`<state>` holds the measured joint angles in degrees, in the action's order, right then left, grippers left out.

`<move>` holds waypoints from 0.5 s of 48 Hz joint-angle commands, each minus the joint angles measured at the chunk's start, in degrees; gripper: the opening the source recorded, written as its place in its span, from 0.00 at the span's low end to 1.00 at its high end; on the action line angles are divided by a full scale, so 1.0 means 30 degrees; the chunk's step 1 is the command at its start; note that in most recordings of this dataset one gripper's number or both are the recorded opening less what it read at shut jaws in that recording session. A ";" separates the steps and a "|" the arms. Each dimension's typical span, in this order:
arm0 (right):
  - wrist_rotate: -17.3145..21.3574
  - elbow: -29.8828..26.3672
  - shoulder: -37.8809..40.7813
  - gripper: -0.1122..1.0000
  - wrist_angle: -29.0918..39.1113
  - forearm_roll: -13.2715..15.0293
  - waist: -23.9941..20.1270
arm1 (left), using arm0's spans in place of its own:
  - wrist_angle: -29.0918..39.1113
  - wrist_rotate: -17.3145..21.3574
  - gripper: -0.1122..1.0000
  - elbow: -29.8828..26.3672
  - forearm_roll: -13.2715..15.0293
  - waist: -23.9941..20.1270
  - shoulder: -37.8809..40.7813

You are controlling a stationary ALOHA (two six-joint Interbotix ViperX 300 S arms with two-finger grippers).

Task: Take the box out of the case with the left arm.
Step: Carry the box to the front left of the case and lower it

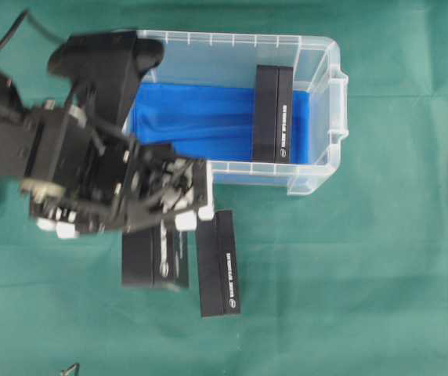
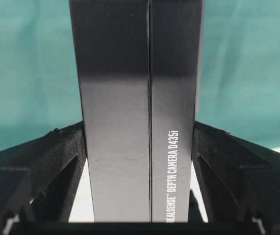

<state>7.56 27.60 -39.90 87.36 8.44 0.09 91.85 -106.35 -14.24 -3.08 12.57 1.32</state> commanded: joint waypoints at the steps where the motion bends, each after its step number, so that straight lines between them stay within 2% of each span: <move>1: -0.0029 -0.0234 0.0000 0.11 -0.0088 0.0059 0.0000 | 0.0000 -0.0645 0.66 -0.0439 -0.0088 0.0791 -0.0381; 9: -0.0029 -0.0205 -0.0029 0.11 -0.0088 0.0059 0.0000 | 0.0029 -0.1787 0.66 -0.0645 -0.0059 0.1582 -0.0205; 24: -0.0029 -0.0205 0.0000 0.11 -0.0029 0.0059 0.0000 | 0.0000 -0.1904 0.66 -0.0469 -0.0205 0.1670 -0.0264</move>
<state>7.56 27.60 -39.99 87.45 8.44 0.09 91.85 -111.97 -14.41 -3.43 17.49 1.67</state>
